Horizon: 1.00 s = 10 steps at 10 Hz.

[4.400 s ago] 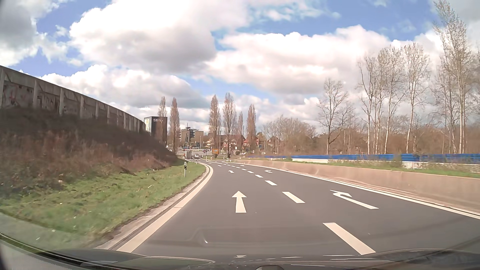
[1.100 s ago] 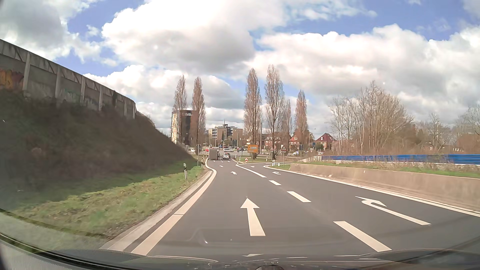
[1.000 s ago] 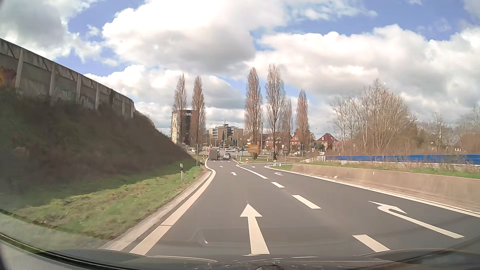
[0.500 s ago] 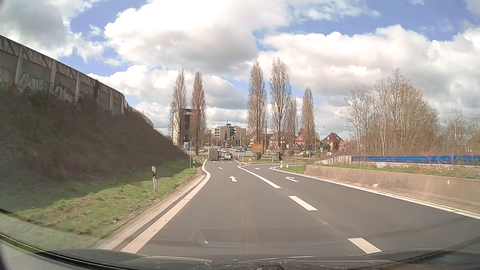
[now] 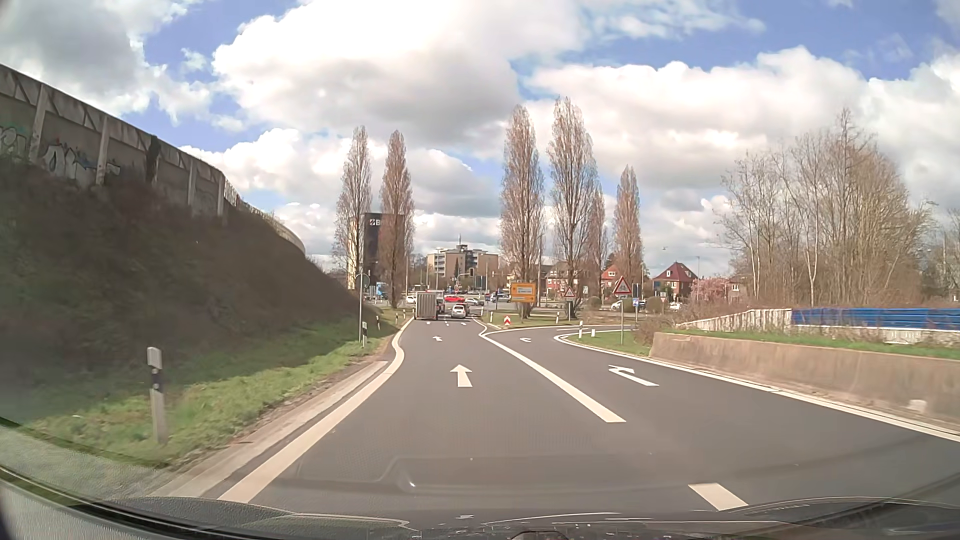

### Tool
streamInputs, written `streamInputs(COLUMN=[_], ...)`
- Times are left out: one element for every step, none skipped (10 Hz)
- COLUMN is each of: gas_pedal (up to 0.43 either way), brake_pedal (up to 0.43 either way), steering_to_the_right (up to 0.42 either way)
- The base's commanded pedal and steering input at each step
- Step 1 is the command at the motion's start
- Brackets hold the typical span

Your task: Follow the waypoints while adhering to traffic rules and regulations

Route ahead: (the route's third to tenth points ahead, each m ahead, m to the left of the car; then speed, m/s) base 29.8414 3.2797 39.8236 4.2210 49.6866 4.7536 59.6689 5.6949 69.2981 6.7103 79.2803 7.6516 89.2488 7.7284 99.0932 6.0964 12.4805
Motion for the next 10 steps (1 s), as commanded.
streamInputs(gas_pedal=[0.087, 0.079, 0.067, 0.039, 0.000, 0.000, 0.000, 0.000, 0.000, 0.000], brake_pedal=[0.000, 0.000, 0.000, 0.000, 0.000, 0.000, 0.000, 0.000, 0.000, 0.000], steering_to_the_right=[-0.010, -0.014, -0.018, -0.018, -0.019, -0.018, -0.018, -0.018, -0.018, -0.018])
